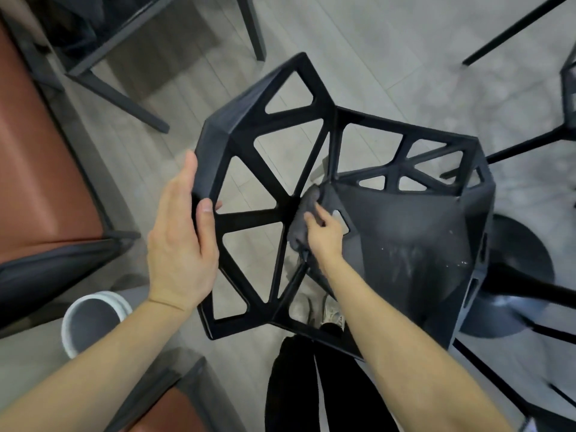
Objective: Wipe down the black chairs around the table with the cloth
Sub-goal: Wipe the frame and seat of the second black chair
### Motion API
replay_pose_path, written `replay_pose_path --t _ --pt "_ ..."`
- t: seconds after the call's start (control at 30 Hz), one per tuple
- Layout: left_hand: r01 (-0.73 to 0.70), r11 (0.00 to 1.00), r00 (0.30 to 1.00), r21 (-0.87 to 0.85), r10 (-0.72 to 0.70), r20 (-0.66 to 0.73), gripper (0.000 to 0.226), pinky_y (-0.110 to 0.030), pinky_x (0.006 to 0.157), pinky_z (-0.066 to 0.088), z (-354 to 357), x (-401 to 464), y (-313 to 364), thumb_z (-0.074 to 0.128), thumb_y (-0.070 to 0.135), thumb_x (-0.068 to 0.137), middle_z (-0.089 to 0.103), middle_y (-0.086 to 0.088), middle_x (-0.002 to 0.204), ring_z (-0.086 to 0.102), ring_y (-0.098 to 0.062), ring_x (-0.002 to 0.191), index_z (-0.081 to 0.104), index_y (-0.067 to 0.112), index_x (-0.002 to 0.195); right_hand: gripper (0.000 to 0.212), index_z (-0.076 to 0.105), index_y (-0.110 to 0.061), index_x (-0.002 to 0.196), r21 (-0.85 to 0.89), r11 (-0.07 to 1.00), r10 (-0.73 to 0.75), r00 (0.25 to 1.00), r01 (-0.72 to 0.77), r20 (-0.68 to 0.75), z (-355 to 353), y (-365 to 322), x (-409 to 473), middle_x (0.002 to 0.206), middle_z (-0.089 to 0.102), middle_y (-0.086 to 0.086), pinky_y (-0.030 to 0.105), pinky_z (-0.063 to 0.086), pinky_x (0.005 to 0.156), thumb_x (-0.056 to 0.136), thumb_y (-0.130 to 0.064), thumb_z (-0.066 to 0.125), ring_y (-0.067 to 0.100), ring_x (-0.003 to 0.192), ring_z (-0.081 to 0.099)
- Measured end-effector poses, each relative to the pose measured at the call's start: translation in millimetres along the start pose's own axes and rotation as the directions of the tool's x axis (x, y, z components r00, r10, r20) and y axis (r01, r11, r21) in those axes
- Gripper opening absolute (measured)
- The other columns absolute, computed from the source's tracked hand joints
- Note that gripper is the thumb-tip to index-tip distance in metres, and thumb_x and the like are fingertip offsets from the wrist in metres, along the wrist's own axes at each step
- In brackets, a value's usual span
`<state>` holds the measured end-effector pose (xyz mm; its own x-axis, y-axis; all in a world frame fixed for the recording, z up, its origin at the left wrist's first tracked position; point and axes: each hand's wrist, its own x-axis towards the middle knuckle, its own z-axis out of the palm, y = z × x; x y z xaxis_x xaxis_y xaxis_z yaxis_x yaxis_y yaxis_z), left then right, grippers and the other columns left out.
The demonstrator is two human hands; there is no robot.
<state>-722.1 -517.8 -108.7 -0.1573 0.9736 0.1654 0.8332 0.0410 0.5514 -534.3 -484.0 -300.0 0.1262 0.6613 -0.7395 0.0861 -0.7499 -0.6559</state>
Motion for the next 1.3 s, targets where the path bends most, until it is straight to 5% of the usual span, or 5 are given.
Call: replay_pose_path --t 0.13,0.4,0.77,1.03,1.3 --pt "0.037 0.999 0.999 0.024 -0.037 0.002 0.054 -0.003 0.107 0.034 -2 -2 9 0.047 0.008 0.112 0.055 -0.007 0.155 0.054 -0.003 0.128 0.038 0.007 0.165 0.037 0.069 -0.048 0.133 -0.233 0.971 -0.009 0.987 0.047 0.159 -45 57 -54 0.135 0.066 -0.017 0.029 0.045 0.113 0.102 -0.028 0.067 0.006 0.128 0.06" --pt "-0.047 0.992 0.995 0.118 0.037 0.088 0.053 -0.057 0.08 0.057 -2 50 -8 0.047 0.021 0.114 0.056 -0.008 0.152 0.064 -0.032 0.115 0.037 0.013 0.165 0.04 0.065 -0.043 0.141 -0.113 0.992 0.042 0.998 -0.048 -0.053 -97 30 -63 0.144 0.063 -0.012 0.043 0.047 0.117 0.102 -0.036 0.07 0.015 0.134 0.059" --pt "-0.217 0.901 0.972 0.376 0.163 0.168 0.056 -0.054 0.057 0.055 13 159 -26 0.044 0.031 0.115 0.056 -0.009 0.133 0.065 -0.034 0.095 0.03 0.016 0.167 0.041 0.062 -0.042 0.144 -0.024 0.996 -0.091 0.972 0.087 -0.216 -93 -75 -4 0.146 0.062 -0.011 0.044 0.046 0.119 0.103 -0.037 0.068 0.015 0.137 0.056" --pt "-0.254 0.914 0.959 0.316 0.196 0.204 0.058 -0.049 0.056 0.052 27 197 -34 0.048 0.027 0.114 0.055 -0.01 0.127 0.063 -0.034 0.083 0.029 0.016 0.168 0.041 0.061 -0.036 0.146 -0.22 0.975 -0.061 0.978 0.016 -0.198 -67 -98 -21 0.137 0.06 -0.008 0.026 0.041 0.107 0.105 -0.033 0.065 0.017 0.132 0.056" --pt "-0.199 0.971 0.965 0.131 0.172 0.198 0.061 -0.04 0.072 0.05 24 191 -31 0.047 0.04 0.114 0.052 -0.011 0.134 0.063 -0.028 0.097 0.026 0.017 0.167 0.044 0.062 -0.038 0.146 -0.429 0.898 0.065 0.994 -0.094 -0.082 -36 -67 -70 0.141 0.067 -0.002 0.035 0.055 0.097 0.103 -0.043 0.064 0.023 0.125 0.064"
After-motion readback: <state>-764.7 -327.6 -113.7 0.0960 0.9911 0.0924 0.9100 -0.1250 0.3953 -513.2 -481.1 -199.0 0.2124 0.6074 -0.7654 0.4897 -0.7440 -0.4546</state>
